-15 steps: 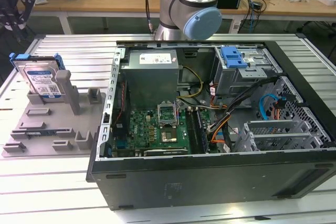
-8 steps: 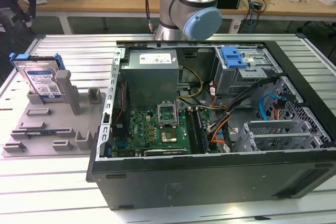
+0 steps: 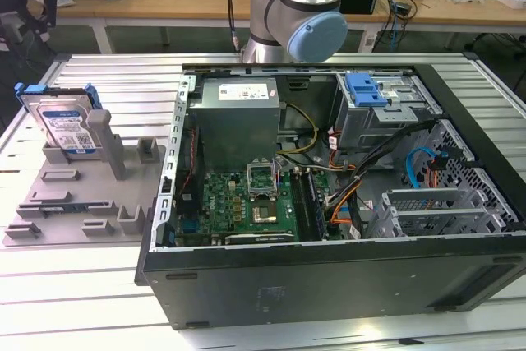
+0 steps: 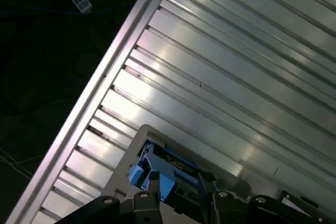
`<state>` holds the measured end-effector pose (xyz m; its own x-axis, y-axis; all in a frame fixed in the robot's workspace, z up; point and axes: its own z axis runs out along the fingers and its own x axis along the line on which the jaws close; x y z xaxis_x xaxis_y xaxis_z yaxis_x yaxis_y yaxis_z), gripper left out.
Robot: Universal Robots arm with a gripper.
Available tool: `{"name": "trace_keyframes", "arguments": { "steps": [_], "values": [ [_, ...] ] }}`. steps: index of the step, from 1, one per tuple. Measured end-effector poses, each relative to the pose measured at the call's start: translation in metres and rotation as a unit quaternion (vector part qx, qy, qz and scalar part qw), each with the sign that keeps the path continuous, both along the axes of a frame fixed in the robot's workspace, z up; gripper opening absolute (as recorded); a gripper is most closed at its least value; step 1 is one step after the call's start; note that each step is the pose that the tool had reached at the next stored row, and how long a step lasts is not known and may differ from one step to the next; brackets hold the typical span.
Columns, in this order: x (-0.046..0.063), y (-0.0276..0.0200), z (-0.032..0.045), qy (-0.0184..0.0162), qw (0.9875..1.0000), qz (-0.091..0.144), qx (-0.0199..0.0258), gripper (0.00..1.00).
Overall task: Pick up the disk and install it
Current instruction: 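Pick up the disk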
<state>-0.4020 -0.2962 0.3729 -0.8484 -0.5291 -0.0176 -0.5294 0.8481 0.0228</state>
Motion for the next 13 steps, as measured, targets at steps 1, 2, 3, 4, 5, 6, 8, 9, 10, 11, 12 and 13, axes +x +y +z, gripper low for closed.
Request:
{"name": "trace_keyframes", "arguments": {
  "steps": [1,2,3,4,5,6,8,9,10,11,12,13],
  "values": [
    [0.0000,0.0000,0.0000,0.0001,0.9999,0.011,0.0000,0.42],
    [0.0000,0.0000,0.0000,0.0002,0.9995,0.031,0.0000,0.42],
    [0.0000,0.0000,0.0000,0.0002,0.9991,0.042,0.0000,0.42],
    [0.0000,0.0000,0.0000,0.0003,0.9986,0.053,0.0000,0.42],
    [0.0000,0.0000,0.0000,0.0003,0.9982,0.060,0.0000,0.42],
    [0.0000,0.0000,0.0000,0.0003,0.9975,0.071,0.0000,0.42],
    [0.0000,0.0000,0.0000,0.0003,0.9960,0.090,0.0000,0.42],
    [0.0000,0.0000,0.0000,0.0004,0.9951,0.098,0.0000,0.42],
    [0.0000,0.0000,0.0000,0.0004,0.9942,0.107,0.0000,0.42],
    [0.0000,0.0000,0.0000,0.0005,0.9905,0.137,0.0000,0.42],
    [0.0000,0.0000,0.0000,0.0005,0.9871,0.160,-0.0004,0.42],
    [0.0000,0.0000,0.0000,0.0005,0.9857,0.168,-0.0005,0.42]
  ]
}}
